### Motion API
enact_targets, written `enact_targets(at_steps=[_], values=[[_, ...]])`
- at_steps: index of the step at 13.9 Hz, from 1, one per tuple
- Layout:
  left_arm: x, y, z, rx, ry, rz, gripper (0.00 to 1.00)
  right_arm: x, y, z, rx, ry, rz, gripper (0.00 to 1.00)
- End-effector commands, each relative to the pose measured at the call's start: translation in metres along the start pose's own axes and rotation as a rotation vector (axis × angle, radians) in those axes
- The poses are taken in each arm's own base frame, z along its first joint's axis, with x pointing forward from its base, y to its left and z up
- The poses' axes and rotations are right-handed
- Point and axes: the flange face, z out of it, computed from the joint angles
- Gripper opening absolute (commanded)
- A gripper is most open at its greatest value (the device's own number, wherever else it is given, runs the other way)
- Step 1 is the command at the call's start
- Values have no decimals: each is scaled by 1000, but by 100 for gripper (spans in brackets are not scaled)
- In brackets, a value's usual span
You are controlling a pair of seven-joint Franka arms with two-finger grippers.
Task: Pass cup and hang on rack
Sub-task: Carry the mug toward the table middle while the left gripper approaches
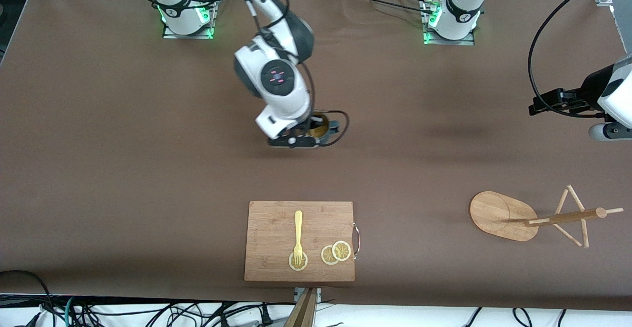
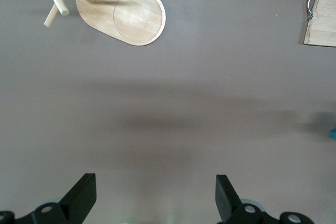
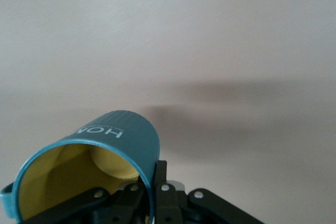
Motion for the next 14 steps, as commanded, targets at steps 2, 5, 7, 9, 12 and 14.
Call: enact_targets(at_steps=[2, 5, 7, 9, 12, 14], values=[[5, 0, 4, -18, -8, 11, 100, -42, -72, 33, 19, 32, -30, 0], [5, 2, 5, -18, -12, 16, 100, -77, -103, 87, -13, 92, -133, 0], [5, 6, 8, -17, -21, 24, 100, -88, -109, 106, -34, 123, -128, 0], [4, 11, 12, -13, -37, 33, 100, -90, -110, 109, -37, 122, -128, 0], [4, 13, 13, -25, -51, 76, 100, -88, -109, 108, -36, 122, -108, 0], [8, 2, 24, -48, -69, 231, 100, -89, -109, 112, -37, 121, -92, 0]])
